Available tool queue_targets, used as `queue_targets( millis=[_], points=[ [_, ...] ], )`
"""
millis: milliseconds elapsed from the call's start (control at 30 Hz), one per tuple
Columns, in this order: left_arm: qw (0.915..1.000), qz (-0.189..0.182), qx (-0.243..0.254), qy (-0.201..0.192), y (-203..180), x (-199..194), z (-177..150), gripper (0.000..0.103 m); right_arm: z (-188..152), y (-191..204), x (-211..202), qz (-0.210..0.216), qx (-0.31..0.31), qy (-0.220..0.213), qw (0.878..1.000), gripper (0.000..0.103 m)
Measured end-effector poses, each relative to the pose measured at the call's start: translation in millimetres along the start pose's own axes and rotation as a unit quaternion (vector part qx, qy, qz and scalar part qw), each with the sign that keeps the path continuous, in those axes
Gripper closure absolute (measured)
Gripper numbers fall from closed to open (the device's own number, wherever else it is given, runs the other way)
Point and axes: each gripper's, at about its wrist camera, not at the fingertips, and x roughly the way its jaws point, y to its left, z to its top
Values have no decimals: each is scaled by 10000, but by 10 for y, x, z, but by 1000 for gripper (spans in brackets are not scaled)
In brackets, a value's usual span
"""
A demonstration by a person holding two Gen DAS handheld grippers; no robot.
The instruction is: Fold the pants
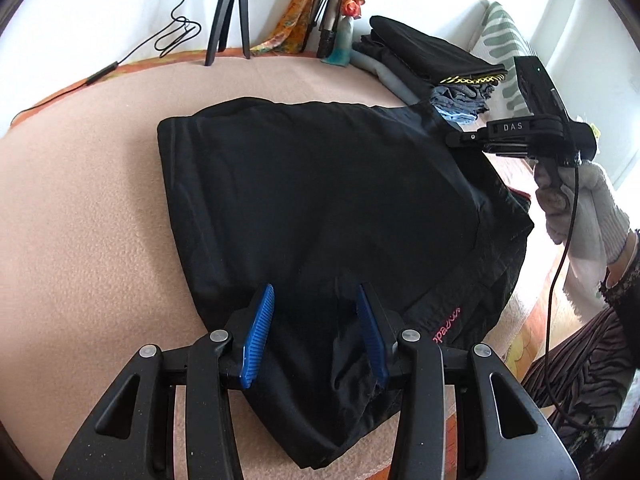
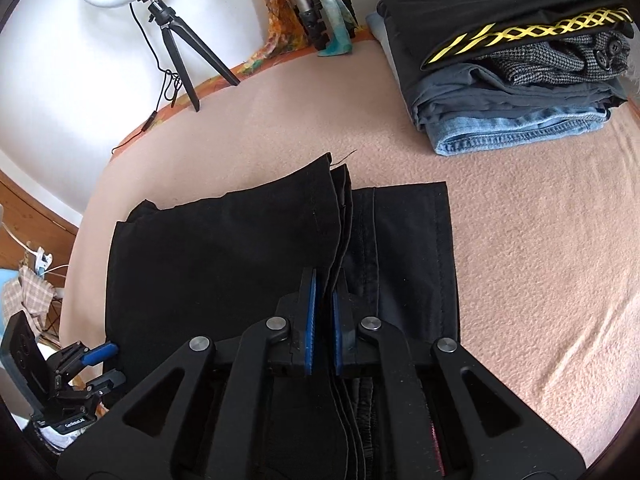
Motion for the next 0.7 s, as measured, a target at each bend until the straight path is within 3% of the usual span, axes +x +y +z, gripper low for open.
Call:
queue_targets(
  millis=[67,167,433,500,600,700],
  points=[
    [9999,55,123,-9,-16,-11,-21,62,11,62,-86,-248,-93,-123,9996,90],
    [10000,-28,-23,-33,24,-53,-29,62,40,185,-233,-487,-366,-437,9972,90],
    [9957,66,-788,-475,259,-284,-43,62,56,742,-357,165,-918,-576,9940,89],
    [9941,47,-983,-464,326,-291,-55,62,46,916,-309,316,-1102,-511,9921,88],
    [9912,-62,-1269,-372,407,-268,-84,62,25,1186,-195,524,-1359,-380,9886,78],
    [9884,-188,-1476,-288,460,-260,-125,62,-12,1479,-41,724,-1639,-171,9837,77]
  ],
)
